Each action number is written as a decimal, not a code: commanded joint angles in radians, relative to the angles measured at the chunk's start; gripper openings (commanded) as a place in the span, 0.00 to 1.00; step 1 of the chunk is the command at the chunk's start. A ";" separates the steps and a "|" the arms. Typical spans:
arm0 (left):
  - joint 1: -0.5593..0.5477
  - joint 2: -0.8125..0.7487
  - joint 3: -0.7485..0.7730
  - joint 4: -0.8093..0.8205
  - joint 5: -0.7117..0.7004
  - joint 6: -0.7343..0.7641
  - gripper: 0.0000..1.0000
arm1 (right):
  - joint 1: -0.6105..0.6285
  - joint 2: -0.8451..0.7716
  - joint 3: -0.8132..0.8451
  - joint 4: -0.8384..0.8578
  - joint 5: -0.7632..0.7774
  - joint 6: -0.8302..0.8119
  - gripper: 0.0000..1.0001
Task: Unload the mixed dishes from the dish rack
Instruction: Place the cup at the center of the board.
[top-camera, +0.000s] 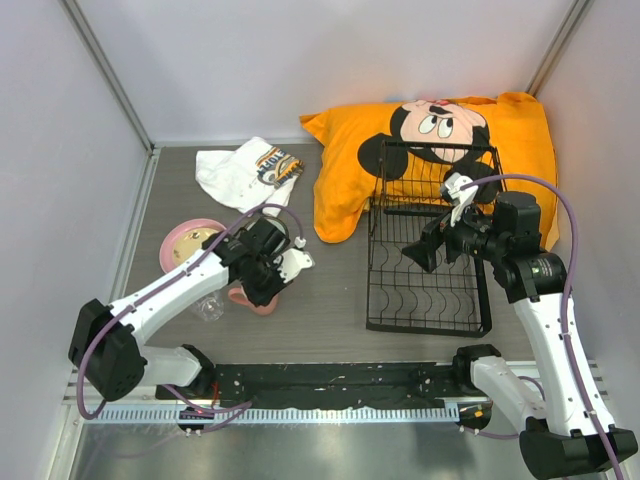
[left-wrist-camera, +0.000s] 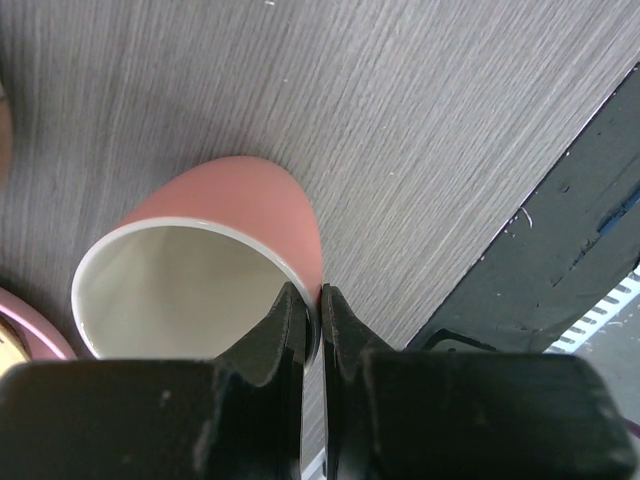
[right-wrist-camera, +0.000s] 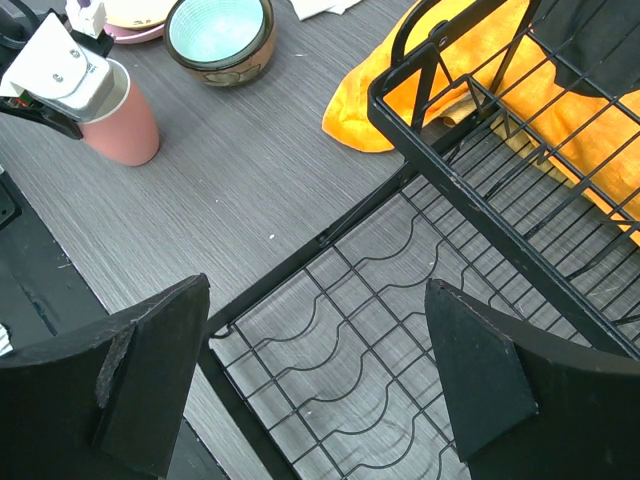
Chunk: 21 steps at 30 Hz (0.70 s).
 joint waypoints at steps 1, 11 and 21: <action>-0.011 -0.023 0.004 0.049 -0.038 -0.017 0.00 | 0.006 -0.017 -0.001 0.016 0.009 -0.015 0.94; -0.024 -0.036 -0.034 0.063 -0.066 -0.027 0.03 | 0.006 -0.015 0.002 0.013 0.010 -0.016 0.94; -0.025 -0.085 -0.051 0.052 -0.058 -0.034 0.43 | 0.005 -0.011 0.002 0.011 0.022 -0.022 0.94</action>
